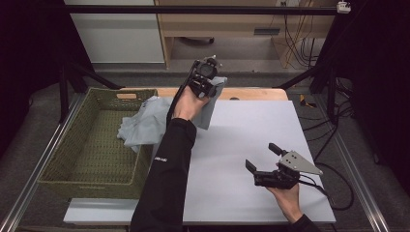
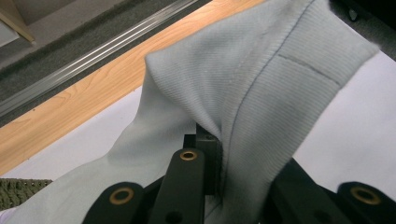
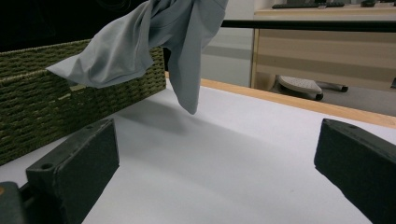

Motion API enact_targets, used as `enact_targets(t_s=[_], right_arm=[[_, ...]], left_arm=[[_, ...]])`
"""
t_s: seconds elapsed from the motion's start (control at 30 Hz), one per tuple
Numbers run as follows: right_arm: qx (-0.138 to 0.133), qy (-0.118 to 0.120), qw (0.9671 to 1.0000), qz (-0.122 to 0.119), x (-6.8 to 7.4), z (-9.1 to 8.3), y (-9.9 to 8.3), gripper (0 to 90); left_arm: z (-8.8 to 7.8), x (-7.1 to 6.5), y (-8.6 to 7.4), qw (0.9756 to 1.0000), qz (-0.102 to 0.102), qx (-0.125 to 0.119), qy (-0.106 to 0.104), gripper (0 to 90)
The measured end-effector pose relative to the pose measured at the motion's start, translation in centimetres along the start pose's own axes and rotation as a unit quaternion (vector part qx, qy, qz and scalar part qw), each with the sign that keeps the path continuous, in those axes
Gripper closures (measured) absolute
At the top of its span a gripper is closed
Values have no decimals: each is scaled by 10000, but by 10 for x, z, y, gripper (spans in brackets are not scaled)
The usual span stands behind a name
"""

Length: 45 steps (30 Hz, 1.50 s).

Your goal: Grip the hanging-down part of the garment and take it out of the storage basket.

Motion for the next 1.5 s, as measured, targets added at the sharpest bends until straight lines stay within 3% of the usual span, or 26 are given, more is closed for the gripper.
enact_targets(t_s=[0.53, 0.7, 0.83, 0.87, 1.3, 1.5], right_arm=[[18, 80, 10000, 10, 1, 12, 4, 3], [-116, 169, 9997, -96, 5, 25, 15, 3], [-158, 257, 9995, 87, 14, 38, 22, 3], [-175, 287, 9994, -5, 15, 42, 24, 2], [-68, 193, 9998, -68, 20, 80, 28, 2], [-26, 260, 9996, -123, 26, 93, 32, 2]], left_arm=[[-3, 1, 0, 10000, 30, 16, -12, 831], [-3, 1, -1, 10000, 56, 35, -16, 831], [-4, 1, 0, 10000, 77, 40, 2, 831], [-4, 1, 0, 10000, 77, 40, 2, 831], [-7, 3, 1, 10000, 59, 35, -26, 831], [-8, 4, 1, 10000, 64, 50, -38, 831]])
Point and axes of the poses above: each handheld gripper's, and its own axes: z roughly forward along the jaws, y roughly out of its top, x roughly to its left, the point moved 10 cm from there along z, roughly forward along the jaws, and after that the axes turned 1 degree about y, right-handed, at the moved point
